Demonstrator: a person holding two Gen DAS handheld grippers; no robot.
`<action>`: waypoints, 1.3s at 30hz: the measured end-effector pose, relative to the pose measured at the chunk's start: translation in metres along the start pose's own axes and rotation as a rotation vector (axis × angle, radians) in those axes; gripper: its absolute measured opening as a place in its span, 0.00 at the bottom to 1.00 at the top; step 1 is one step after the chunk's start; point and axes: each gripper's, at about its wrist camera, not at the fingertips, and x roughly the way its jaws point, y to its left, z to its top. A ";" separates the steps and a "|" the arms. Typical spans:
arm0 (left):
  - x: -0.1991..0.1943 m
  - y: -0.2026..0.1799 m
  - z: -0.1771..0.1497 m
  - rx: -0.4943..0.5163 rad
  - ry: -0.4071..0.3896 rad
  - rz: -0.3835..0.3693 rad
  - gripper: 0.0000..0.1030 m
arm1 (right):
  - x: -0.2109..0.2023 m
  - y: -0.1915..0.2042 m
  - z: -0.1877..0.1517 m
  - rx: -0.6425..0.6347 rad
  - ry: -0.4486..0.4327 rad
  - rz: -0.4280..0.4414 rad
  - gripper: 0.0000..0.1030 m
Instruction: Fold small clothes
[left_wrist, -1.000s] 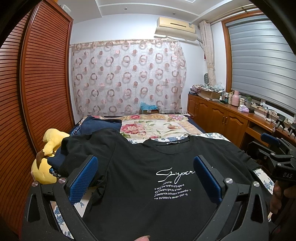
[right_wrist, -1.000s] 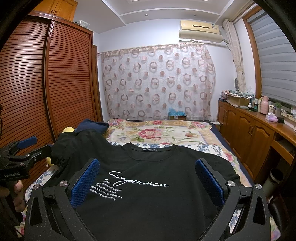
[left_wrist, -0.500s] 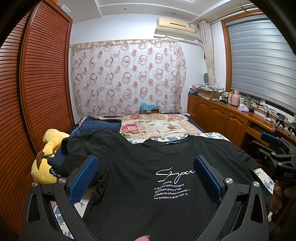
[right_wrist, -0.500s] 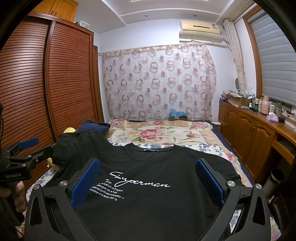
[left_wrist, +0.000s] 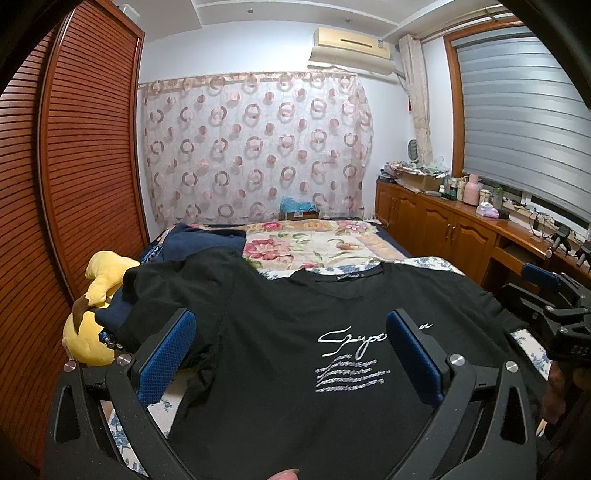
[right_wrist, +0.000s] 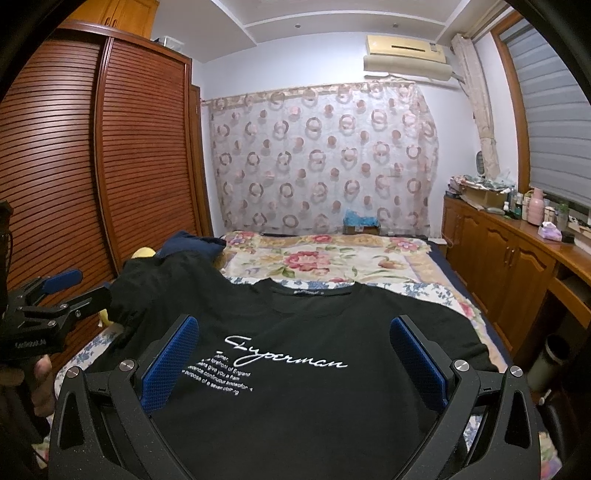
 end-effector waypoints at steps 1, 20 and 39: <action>0.002 0.002 -0.001 -0.002 0.007 0.001 1.00 | 0.003 0.000 0.000 -0.001 0.007 0.005 1.00; 0.026 0.067 -0.026 -0.023 0.112 0.051 1.00 | 0.040 -0.012 0.011 -0.040 0.088 0.095 1.00; 0.068 0.155 -0.027 -0.112 0.176 0.003 0.84 | 0.084 -0.021 0.018 -0.096 0.178 0.188 1.00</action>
